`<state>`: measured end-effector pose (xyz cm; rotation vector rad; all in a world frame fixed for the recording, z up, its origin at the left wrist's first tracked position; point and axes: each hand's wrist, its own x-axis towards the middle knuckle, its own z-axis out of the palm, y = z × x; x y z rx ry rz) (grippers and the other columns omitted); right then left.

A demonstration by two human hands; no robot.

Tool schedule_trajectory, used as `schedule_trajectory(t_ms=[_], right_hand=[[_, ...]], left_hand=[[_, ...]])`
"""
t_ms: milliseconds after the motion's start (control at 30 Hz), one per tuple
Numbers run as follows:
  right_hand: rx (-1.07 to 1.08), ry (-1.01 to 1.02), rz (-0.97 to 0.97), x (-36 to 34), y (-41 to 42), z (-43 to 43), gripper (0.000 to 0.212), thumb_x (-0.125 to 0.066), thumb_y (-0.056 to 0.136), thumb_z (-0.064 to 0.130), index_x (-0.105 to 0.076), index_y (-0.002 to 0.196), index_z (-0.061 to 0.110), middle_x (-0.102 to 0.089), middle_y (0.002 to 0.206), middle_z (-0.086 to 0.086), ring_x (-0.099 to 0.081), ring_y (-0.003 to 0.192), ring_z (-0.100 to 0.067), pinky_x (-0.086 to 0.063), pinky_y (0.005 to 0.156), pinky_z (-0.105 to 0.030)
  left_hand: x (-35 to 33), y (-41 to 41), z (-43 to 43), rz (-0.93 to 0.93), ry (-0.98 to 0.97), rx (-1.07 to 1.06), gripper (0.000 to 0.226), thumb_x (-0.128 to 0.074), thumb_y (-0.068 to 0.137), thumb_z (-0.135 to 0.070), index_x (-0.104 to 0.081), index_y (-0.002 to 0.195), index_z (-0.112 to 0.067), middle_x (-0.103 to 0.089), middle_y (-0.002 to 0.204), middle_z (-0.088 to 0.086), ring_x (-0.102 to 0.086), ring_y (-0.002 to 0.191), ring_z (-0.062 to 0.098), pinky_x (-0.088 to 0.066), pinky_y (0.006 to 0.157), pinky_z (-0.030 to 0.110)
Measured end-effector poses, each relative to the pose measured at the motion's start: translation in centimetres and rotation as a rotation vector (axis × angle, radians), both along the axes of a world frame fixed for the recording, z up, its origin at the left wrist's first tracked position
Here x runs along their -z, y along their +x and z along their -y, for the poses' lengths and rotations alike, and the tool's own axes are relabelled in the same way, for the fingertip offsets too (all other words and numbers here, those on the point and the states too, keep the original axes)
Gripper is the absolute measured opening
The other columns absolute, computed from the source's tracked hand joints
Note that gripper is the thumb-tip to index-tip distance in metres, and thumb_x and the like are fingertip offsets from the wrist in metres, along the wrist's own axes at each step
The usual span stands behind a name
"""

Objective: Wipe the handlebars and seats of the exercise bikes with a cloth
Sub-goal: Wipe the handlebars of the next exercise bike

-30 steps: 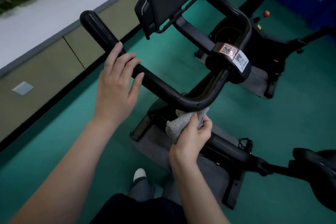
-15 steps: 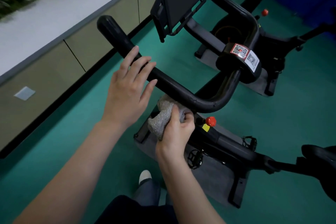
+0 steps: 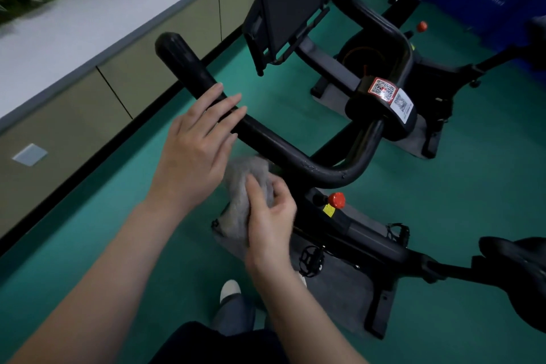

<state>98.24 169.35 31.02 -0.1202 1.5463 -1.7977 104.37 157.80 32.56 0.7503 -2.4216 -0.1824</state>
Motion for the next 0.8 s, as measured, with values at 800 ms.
schedule_trajectory(t_ms=[800], right_hand=[[0.262,0.151,-1.115,-1.2,-5.4,-3.7,0.028,-0.068,0.079,-0.004,-0.07,0.107,0.001,-0.065,0.098,-0.009,-0.056,0.093,-0.027,-0.049,0.087,-0.031]], left_hand=[[0.5,-0.8,-0.7,-0.118,0.041,-0.011,0.037,-0.043,0.098,-0.019,-0.051,0.13,-0.002,-0.05,0.136,0.009,-0.024,0.142,0.02,-0.021,0.118,0.036]])
